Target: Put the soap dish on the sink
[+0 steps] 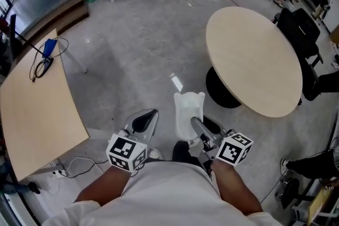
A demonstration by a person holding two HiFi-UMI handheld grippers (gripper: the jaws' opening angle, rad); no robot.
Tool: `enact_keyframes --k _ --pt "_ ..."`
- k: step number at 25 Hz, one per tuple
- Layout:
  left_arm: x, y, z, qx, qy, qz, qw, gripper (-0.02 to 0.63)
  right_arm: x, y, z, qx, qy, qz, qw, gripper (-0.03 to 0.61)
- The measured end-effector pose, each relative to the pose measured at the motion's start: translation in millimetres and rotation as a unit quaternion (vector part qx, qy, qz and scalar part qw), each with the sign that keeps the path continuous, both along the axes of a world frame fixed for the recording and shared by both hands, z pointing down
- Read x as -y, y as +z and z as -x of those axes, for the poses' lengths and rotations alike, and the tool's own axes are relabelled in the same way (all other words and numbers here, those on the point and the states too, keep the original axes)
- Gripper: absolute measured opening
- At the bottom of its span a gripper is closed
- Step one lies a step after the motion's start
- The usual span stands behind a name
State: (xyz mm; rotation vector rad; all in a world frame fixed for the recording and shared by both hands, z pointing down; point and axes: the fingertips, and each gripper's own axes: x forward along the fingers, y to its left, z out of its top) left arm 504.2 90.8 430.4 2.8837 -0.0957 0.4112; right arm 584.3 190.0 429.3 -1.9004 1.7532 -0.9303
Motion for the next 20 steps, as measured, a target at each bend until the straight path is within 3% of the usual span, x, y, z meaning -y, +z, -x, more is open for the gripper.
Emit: enact_keyframes --k 10,15,20 --pt "27 6 78 -0.003 -0.120 0.006 0.9928 0.008 60 -3 57 -0.006 -0.124 -0.005 0.992 0.147" --pt "36 12 120 0.000 -0.195 0.010 0.9807 0.008 80 4 92 -0.005 -0.205 0.003 0.979 0.147" --pt "43 -1 139 -0.005 -0.269 -0.002 0.9632 0.008 99 -3 100 -0.012 -0.279 0.002 0.960 0.147"
